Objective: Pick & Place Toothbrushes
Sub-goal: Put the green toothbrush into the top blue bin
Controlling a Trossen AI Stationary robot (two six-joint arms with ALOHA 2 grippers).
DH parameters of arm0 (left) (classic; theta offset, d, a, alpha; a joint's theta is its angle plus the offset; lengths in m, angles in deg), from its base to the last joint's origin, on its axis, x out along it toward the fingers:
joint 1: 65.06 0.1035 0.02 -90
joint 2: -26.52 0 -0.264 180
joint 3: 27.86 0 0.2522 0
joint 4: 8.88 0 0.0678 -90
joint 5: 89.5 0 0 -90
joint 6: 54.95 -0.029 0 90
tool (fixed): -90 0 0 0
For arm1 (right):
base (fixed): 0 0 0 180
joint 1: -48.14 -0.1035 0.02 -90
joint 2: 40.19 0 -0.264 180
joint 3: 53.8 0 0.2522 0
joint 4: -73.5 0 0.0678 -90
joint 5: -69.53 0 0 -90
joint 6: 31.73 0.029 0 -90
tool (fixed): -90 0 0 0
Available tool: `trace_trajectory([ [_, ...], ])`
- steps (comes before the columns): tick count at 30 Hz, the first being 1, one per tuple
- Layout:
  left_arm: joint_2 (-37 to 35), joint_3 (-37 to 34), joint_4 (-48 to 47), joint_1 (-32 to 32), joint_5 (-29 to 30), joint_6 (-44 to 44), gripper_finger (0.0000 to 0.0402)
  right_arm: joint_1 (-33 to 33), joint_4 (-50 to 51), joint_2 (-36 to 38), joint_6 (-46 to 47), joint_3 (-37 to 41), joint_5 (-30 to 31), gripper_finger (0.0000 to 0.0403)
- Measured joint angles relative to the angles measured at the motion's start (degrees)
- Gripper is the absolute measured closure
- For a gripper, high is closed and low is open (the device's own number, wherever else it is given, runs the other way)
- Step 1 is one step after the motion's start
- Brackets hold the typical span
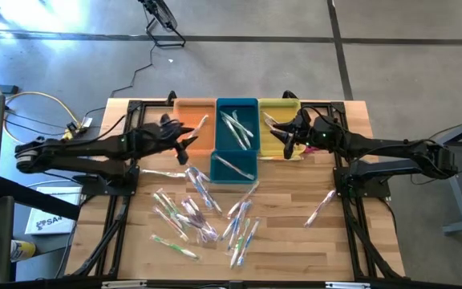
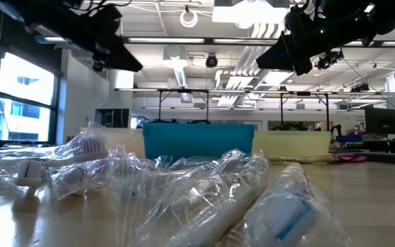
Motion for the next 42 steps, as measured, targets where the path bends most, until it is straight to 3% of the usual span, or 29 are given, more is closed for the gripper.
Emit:
trace_trajectory([
  [8,-15.54,-10.68,8.99,0.00,-2.44,-0.21,0.0256,0.00,-0.04,0.00,-0.04,0.00,0.00,0.0292],
  [14,-23.35,-12.96,8.67,0.00,-5.29,0.90,0.0256,0.01,-0.03,0.00,-0.07,0.00,0.02,0.0292],
  [23,-24.72,-12.96,8.80,0.00,-6.13,9.23,0.0256,0.00,-0.04,0.00,-0.13,0.00,0.02,0.0292],
  [42,-24.19,-12.96,6.57,0.00,-6.46,9.52,0.0256,0.00,-0.04,0.00,-0.13,0.00,0.02,0.0292],
])
